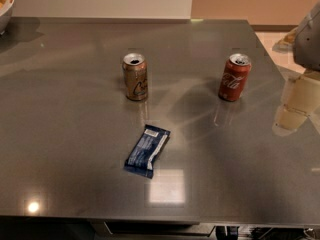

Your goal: Pick orange can

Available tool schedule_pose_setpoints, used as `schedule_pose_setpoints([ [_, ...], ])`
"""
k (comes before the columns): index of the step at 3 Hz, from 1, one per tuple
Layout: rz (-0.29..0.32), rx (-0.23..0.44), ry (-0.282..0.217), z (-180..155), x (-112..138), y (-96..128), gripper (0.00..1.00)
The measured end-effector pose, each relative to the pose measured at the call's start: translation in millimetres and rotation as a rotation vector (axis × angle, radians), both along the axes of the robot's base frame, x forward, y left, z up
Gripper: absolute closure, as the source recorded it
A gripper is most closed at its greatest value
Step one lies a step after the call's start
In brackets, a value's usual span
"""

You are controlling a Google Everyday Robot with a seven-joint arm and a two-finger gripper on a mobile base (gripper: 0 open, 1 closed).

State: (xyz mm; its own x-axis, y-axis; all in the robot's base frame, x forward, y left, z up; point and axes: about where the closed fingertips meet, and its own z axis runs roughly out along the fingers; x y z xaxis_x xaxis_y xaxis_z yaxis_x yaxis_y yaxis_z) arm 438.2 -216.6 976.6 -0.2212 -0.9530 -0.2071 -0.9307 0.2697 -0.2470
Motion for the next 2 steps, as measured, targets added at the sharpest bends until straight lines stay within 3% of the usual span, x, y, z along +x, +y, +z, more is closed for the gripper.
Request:
schedule_pose_setpoints([
  [2, 0.025, 0.018, 0.013, 4.0, 6.4, 5.8, 0.0],
])
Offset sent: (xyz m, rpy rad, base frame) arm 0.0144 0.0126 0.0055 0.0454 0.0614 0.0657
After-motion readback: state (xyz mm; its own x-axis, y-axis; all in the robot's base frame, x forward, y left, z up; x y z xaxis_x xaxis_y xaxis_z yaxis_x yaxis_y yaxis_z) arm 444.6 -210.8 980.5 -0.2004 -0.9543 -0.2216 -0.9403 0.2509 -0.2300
